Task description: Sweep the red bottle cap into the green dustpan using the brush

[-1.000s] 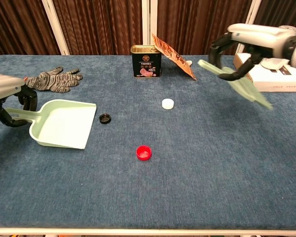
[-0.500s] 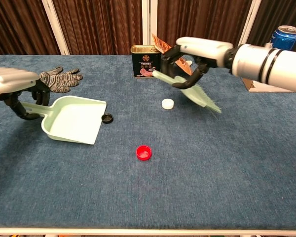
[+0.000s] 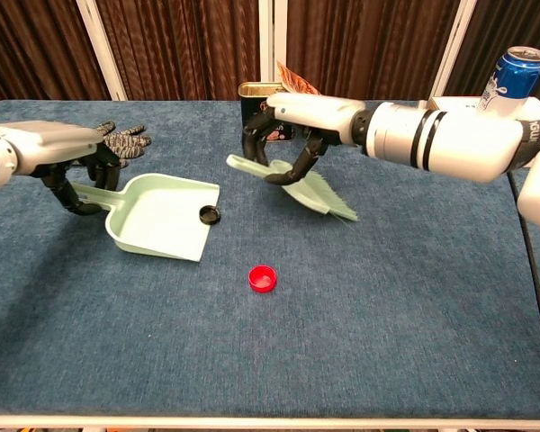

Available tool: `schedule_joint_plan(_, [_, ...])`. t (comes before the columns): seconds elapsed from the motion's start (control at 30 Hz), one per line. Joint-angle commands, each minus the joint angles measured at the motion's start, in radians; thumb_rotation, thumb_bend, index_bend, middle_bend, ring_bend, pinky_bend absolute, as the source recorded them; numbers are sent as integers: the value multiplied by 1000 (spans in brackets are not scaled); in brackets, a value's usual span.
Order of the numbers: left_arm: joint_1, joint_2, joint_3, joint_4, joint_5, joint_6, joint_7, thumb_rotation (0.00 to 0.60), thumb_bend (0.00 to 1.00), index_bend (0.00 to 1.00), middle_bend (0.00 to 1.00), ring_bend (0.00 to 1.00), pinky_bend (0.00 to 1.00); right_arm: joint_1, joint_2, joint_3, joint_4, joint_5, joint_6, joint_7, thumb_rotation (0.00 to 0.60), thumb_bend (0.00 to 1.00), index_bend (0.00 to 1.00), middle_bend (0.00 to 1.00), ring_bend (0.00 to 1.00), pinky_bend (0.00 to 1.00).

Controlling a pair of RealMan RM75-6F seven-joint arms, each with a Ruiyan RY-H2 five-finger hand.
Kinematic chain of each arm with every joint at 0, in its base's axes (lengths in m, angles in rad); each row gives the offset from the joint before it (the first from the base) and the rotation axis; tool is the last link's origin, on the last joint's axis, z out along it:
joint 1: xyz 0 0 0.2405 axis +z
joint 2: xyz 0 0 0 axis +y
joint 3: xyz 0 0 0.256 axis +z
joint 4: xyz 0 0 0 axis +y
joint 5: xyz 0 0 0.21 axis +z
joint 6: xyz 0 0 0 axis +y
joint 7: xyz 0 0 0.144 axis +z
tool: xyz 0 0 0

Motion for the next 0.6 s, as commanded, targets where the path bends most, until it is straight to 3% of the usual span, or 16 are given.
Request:
schedule_joint_plan(0.03, [-9,-8,2,-6,-1,4,5,600,348,511,471,329,231,3,-18,-16,16,-4,26,37,600,588,808,657,292,48])
schedule_joint_plan(0.3, [-27,-10,13,-49,6,32,23,600,348,511,471,329,230,-9,-25,-45,-26,-22,120,97,600,589,823,668,292,59])
schedule_joint_plan(0.6, [-33,9,37,-109,10,57,40,600,348,511,471,328,231,-64,72,-72,-216,-37,254,90,600,590,823,668,293,69])
